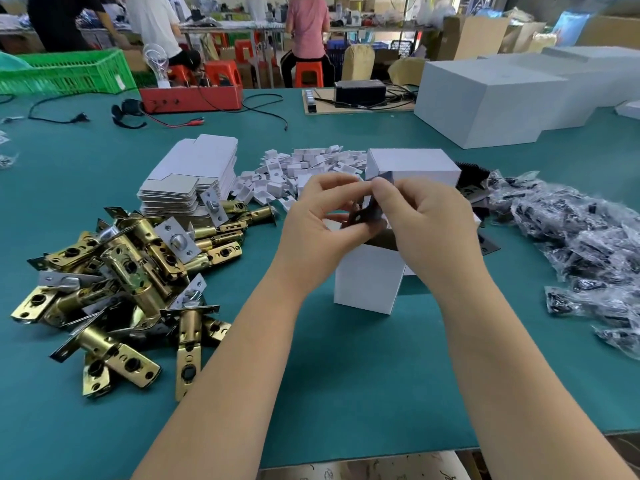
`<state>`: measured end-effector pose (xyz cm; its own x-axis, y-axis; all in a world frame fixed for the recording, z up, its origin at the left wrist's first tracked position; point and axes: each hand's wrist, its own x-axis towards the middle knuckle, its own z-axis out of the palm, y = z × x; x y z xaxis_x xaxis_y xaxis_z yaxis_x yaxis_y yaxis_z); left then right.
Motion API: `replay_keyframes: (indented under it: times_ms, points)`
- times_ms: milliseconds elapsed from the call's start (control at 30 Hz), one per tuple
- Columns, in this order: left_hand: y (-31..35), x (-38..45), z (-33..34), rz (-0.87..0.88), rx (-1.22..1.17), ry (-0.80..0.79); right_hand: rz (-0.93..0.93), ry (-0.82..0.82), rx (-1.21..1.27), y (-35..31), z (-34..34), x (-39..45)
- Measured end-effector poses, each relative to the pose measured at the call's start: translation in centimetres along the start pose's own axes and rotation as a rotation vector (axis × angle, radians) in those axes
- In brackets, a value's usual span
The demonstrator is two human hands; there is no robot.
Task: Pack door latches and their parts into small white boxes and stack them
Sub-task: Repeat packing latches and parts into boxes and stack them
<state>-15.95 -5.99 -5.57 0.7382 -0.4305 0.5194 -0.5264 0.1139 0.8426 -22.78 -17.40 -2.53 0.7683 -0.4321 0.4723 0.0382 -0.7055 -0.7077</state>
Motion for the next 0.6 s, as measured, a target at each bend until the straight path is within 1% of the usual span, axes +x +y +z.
replay_keyframes:
  times_ms: [67, 133, 233, 367, 467, 567, 600]
  points:
    - [-0.2, 0.1, -0.3, -0.045, 0.024, -0.053, 0.022, 0.009, 0.079, 0.4, -0.1, 0.0]
    - [-0.4, 0.4, -0.4, -0.155, -0.093, -0.08, 0.07, 0.03, 0.2, 0.9, -0.4, 0.1]
    - [-0.9, 0.8, -0.3, -0.301, -0.215, -0.038, 0.07, -0.013, 0.315, 1.4, -0.8, 0.1]
    - [-1.4, 0.8, 0.1, -0.387, -0.22, -0.08, -0.037, -0.118, 0.169, 1.7, -0.9, -0.6]
    - [-1.6, 0.9, 0.0, -0.395, -0.194, -0.092, -0.131, -0.138, 0.107, 1.5, -0.7, -1.1]
    - [-1.6, 0.8, -0.2, -0.392, -0.185, -0.101, -0.282, -0.154, -0.13, 1.1, -0.3, -1.6]
    - [-1.6, 0.8, -0.2, -0.393, -0.18, -0.105, -0.299, -0.154, -0.186, 1.1, -0.1, -1.7]
